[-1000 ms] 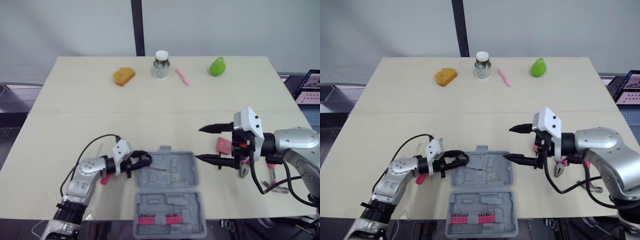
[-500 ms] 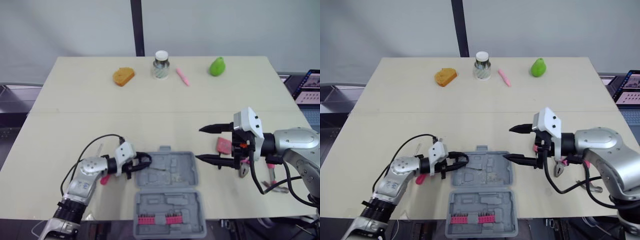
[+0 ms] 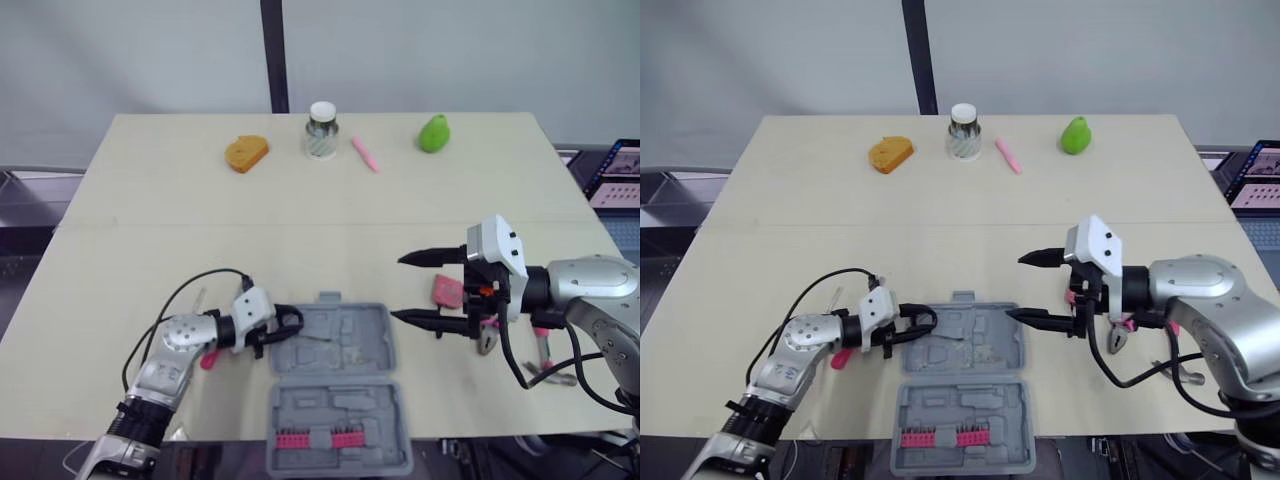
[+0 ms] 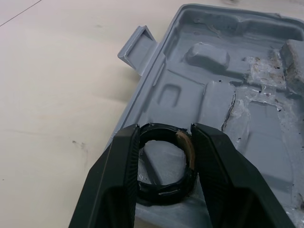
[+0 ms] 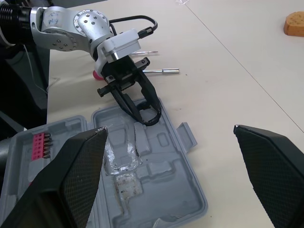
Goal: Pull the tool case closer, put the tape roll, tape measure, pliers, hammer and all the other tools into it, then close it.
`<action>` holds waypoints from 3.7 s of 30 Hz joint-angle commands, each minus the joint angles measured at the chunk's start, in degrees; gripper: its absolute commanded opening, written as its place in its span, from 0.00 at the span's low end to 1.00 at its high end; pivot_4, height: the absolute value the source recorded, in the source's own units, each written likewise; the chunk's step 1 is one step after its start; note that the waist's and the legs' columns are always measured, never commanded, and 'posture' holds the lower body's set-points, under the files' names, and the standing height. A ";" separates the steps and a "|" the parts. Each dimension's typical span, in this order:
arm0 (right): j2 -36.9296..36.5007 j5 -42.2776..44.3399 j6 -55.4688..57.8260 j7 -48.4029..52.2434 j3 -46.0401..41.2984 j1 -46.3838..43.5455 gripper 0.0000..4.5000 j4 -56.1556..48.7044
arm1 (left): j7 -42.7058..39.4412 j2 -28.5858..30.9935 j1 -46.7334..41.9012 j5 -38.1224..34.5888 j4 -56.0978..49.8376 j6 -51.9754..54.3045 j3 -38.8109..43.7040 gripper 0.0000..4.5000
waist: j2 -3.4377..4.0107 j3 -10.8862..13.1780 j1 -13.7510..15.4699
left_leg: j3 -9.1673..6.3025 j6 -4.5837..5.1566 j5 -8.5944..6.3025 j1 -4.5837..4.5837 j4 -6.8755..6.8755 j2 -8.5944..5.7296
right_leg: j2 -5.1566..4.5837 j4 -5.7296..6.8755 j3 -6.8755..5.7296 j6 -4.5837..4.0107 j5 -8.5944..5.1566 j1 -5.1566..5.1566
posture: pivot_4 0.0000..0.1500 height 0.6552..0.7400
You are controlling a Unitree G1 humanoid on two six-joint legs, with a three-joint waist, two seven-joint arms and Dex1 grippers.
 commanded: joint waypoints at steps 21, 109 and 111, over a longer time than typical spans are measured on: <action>2.84 2.86 -1.40 -1.03 -9.64 6.82 1.00 7.59 | 2.38 5.79 7.80 -19.89 -20.35 26.23 16.68 0.41 | -0.11 0.07 0.12 | -0.11 0.00 0.00 -0.03 -0.01 -0.01 | -0.01 -0.07 -0.04 0.00 0.00 0.08 | 1.00 1.00; 28.74 -19.83 11.58 -46.14 -2.29 20.55 0.36 3.40 | -2.68 4.06 0.88 -17.58 -30.46 20.85 -0.65 1.00 | 0.10 0.02 -0.04 | 0.08 -0.24 0.20 0.20 -0.70 0.18 | 0.41 -0.52 0.19 -0.13 0.07 0.07 | 1.00 1.00; 29.29 -20.68 10.85 -46.44 -1.85 19.94 0.36 4.36 | -2.55 3.62 0.81 -17.20 -30.32 20.49 -1.05 1.00 | 0.10 0.02 -0.05 | 0.08 -0.23 0.21 0.20 -0.70 0.17 | 0.41 -0.50 0.20 -0.14 0.07 0.07 | 1.00 1.00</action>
